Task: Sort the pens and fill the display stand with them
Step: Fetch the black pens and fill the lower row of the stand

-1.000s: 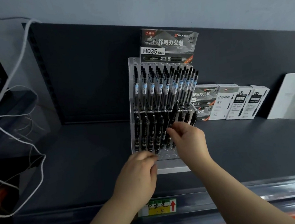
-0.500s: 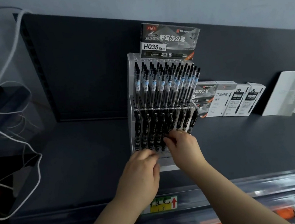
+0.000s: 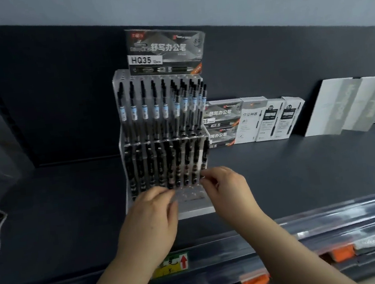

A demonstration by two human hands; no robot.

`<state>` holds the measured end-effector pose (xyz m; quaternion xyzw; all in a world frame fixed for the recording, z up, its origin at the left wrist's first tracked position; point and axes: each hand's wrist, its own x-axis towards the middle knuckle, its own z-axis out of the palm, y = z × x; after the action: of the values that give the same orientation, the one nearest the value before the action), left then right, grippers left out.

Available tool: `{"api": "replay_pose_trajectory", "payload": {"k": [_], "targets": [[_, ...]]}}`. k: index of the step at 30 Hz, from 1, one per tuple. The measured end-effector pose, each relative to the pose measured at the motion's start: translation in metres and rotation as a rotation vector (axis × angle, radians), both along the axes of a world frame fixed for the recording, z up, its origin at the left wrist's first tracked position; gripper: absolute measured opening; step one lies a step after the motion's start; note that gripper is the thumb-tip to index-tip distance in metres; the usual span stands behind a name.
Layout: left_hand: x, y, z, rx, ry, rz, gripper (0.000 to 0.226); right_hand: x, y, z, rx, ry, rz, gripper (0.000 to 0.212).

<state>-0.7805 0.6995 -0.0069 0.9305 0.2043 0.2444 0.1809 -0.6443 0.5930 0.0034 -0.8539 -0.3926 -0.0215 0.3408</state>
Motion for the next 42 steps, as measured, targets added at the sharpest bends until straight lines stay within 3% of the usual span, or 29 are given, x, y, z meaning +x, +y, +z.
{"api": "replay_pose_trajectory", "payload": {"k": [5, 10, 14, 22, 31, 42], "targets": [[0.066, -0.067, 0.003, 0.072, 0.001, -0.12, 0.028, 0.039, -0.095, -0.01, 0.051, 0.016, -0.113, 0.044], [0.141, -0.164, -0.005, 0.158, 0.159, -0.164, 0.046, 0.092, -0.212, -0.025, -0.109, -0.06, -0.191, 0.06], [0.206, -0.261, 0.0, 0.207, 0.284, -0.2, 0.06, 0.146, -0.315, -0.025, -0.2, -0.088, -0.259, 0.065], [0.32, -0.437, 0.009, 0.194, 0.331, -0.345, 0.061, 0.24, -0.506, -0.018, -0.304, -0.052, -0.412, 0.065], [0.463, -0.541, 0.003, 0.201, 0.387, -0.448, 0.066, 0.344, -0.628, -0.034, -0.308, 0.043, -0.532, 0.064], [0.7, -0.637, -0.016, 0.089, 0.49, -0.486, 0.069, 0.572, -0.736, -0.043, -0.451, 0.095, -0.588, 0.064]]}}
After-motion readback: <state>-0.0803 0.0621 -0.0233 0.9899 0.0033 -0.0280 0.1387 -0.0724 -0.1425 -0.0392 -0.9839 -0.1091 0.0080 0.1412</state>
